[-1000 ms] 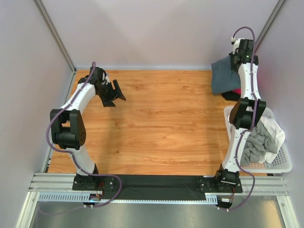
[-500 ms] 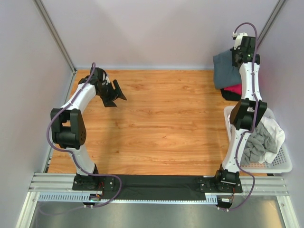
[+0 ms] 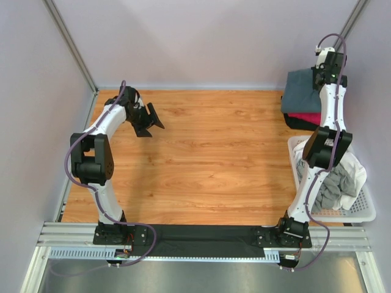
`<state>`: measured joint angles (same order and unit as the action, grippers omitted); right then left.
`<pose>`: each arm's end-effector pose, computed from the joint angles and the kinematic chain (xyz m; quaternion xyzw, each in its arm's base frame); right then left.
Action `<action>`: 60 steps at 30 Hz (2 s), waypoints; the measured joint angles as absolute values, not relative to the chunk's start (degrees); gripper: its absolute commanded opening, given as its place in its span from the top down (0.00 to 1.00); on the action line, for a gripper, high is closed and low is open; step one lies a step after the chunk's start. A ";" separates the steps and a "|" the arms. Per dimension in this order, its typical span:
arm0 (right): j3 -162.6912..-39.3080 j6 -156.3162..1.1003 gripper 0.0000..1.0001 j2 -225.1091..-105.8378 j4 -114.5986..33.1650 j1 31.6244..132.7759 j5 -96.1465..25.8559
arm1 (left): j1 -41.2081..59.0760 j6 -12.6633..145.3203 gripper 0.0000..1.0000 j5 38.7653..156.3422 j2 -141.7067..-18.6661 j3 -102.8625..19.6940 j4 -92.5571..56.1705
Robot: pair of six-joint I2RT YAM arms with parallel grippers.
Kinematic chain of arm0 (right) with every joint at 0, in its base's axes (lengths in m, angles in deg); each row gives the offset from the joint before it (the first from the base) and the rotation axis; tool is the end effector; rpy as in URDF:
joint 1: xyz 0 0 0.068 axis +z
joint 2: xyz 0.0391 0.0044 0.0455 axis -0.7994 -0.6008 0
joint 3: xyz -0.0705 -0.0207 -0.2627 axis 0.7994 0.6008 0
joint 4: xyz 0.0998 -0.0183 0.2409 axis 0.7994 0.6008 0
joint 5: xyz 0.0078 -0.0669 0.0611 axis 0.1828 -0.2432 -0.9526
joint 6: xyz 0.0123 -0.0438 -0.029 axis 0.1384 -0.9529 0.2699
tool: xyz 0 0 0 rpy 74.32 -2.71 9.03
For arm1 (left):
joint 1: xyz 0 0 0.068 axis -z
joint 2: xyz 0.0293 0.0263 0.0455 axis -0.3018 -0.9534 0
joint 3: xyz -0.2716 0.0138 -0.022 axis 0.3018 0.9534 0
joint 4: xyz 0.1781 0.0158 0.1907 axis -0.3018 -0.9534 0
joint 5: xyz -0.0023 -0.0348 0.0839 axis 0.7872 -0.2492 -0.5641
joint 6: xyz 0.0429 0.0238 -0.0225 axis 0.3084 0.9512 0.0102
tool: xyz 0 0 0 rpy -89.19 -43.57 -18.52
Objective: Fold and stack the t-shirts
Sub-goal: Neatly place the folded tshirt to the corner
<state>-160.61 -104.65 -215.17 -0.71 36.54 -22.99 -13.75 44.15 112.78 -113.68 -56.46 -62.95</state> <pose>0.4980 -0.1509 0.3277 -0.0109 0.8910 -0.1760 0.4184 0.3992 -0.0408 0.2315 -0.2034 0.9341 -0.2575 0.1406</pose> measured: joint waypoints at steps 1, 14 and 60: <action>-160.32 -104.65 1.00 -215.17 -1.41 36.17 -22.86 | -13.64 44.15 0.23 112.76 -113.99 -57.14 -63.04; -157.63 -105.81 0.05 -219.35 -6.02 35.34 -16.19 | -13.29 44.41 0.23 112.45 -119.34 -67.52 -67.21; -70.84 -63.56 0.00 -126.33 -12.95 40.10 -38.05 | -13.14 53.99 0.10 100.12 -45.38 -20.02 -49.51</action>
<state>-70.84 -63.56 -126.33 -12.95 40.10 -38.05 -13.14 53.99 100.12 -45.38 -20.02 -49.51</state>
